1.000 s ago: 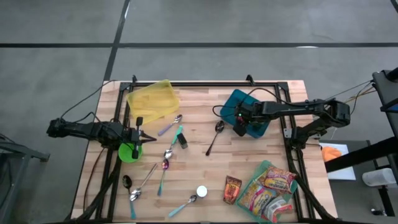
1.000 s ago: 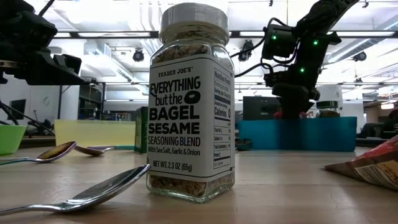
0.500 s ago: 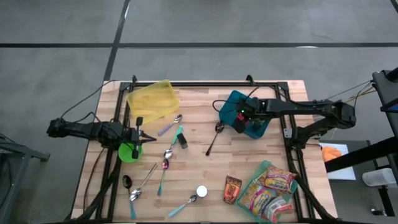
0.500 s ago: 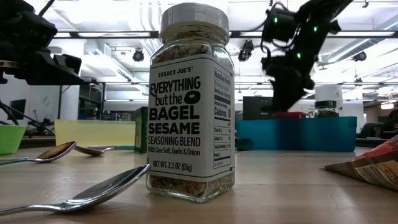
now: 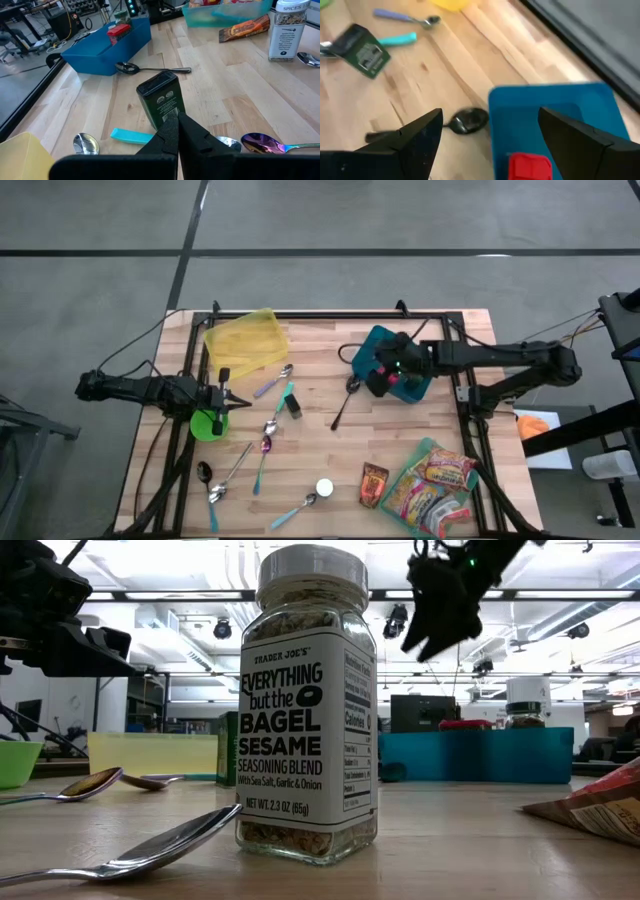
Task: Pick & Place Food Item
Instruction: Put the green seasoning can into the blue bin
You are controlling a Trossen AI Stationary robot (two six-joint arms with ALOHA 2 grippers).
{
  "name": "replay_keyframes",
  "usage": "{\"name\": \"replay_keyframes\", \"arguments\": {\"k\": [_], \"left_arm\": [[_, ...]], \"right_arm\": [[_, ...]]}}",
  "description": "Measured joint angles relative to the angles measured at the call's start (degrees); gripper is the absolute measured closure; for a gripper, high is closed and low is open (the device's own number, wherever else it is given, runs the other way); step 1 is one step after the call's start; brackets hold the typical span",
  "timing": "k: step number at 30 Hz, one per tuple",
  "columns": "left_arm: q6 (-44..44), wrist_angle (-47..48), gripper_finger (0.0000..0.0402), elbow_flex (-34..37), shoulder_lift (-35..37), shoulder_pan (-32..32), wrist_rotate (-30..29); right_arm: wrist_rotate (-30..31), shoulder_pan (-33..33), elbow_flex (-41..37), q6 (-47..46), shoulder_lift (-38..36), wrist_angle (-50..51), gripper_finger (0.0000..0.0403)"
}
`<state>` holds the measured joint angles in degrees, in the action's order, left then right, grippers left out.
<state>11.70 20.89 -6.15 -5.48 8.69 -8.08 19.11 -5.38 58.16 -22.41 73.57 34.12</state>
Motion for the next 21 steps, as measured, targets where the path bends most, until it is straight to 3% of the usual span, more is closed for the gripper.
{"name": "replay_keyframes", "arguments": {"k": [9, 21], "left_arm": [[0.0, 0.0, 0.0401, 0.0, 0.0, 0.0, 0.0], [0.0, 0.0, 0.0401, 0.0, 0.0, 0.0, 0.0]], "right_arm": [[6.5, 8.9, 10.1, -5.5, 9.3, -0.4, 0.0078], [9.8, 15.0, 28.5, -13.2, 29.5, 0.2, 0.0078]]}}
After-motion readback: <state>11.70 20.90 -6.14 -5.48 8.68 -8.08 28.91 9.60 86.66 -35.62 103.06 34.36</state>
